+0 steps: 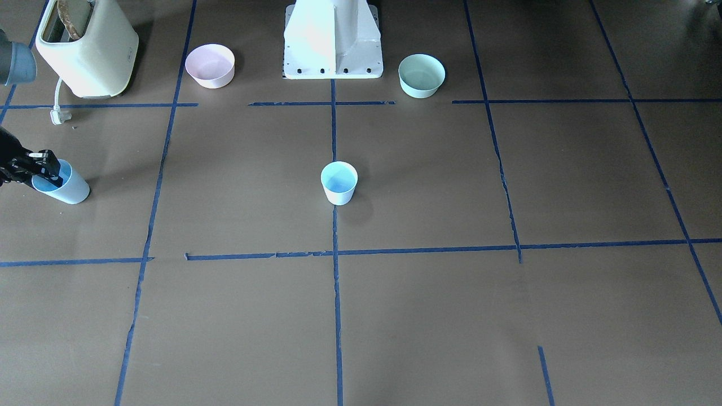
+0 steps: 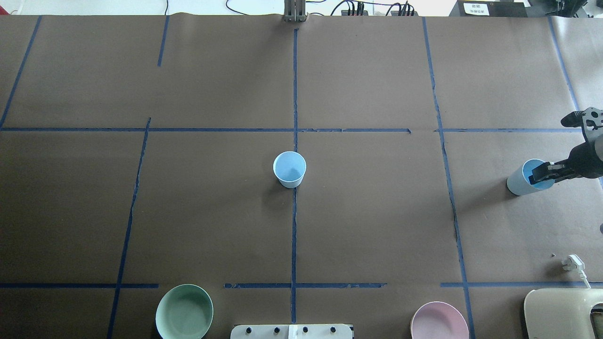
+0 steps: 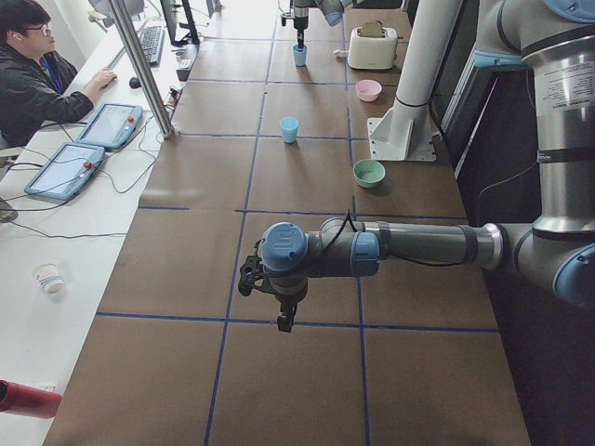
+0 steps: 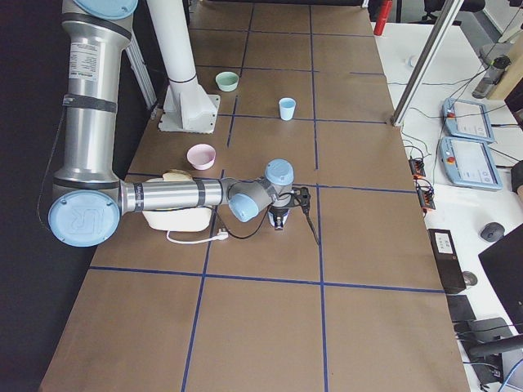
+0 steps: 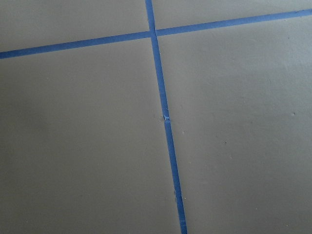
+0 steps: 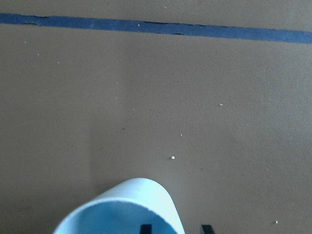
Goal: Stack blue cups with both arms
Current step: 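Reach the right gripper down to the other light-blue cup and grasp it, then carry the cup with the right gripper and lower it into the center cup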
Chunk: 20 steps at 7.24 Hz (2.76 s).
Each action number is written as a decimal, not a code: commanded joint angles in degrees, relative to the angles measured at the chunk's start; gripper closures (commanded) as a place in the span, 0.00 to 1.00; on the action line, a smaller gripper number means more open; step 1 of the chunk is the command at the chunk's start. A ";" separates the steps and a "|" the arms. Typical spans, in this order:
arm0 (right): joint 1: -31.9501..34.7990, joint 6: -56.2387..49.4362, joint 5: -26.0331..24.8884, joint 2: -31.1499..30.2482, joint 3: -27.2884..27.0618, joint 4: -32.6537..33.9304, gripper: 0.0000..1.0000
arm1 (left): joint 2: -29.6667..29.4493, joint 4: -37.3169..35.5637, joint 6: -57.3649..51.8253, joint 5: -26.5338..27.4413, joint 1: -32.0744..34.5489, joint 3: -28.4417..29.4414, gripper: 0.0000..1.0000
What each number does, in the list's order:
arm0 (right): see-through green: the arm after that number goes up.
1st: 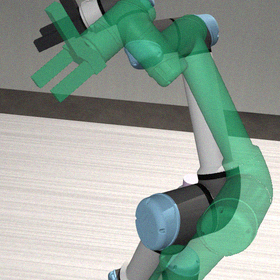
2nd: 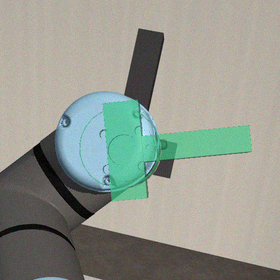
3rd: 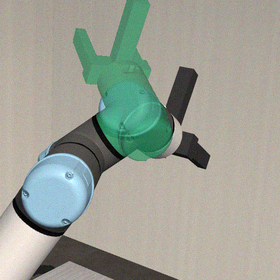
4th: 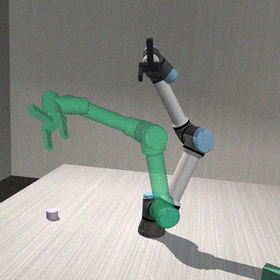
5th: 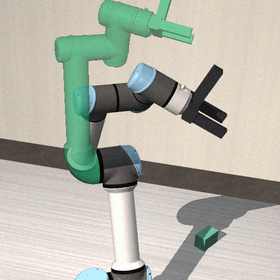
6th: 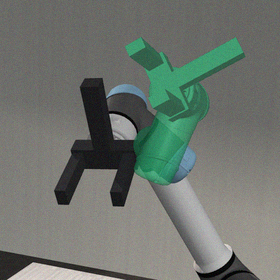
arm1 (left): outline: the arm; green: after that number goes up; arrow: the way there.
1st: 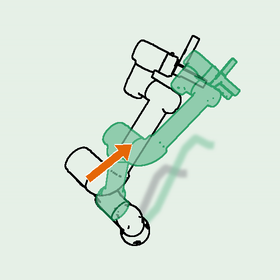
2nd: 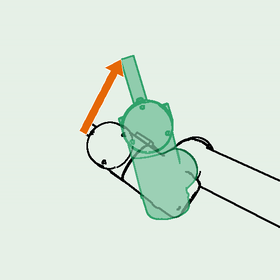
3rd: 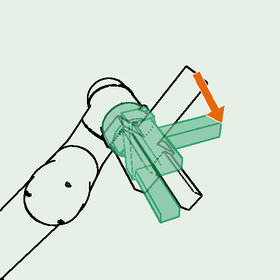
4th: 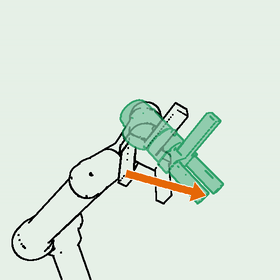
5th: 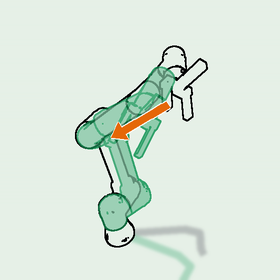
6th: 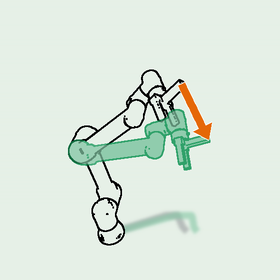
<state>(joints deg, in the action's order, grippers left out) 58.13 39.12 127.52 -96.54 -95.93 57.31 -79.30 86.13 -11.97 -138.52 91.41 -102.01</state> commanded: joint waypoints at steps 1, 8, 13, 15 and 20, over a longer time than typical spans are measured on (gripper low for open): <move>-0.04 -0.01 0.35 0.21 -0.39 -0.01 0.99 | 0.03 0.00 0.02 0.00 0.00 -0.03 0.00; -9.67 25.59 -1.04 29.34 -8.66 27.57 1.00 | -0.06 0.00 2.92 0.09 0.00 -0.29 0.00; -27.00 49.63 -19.57 48.53 -5.95 37.17 0.98 | -0.15 0.00 3.09 0.09 -0.09 -0.55 0.00; -27.90 50.00 -21.96 51.00 -1.82 37.08 0.98 | -0.15 0.00 3.09 0.09 -0.09 -0.55 0.00; -28.25 49.91 -22.67 52.68 1.63 36.64 0.28 | -0.15 0.00 3.80 0.09 -0.09 -0.47 0.00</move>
<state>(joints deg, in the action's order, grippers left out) 30.00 89.13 104.91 -43.92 -94.74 94.03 -79.45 86.13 -8.19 -138.43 91.32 -102.54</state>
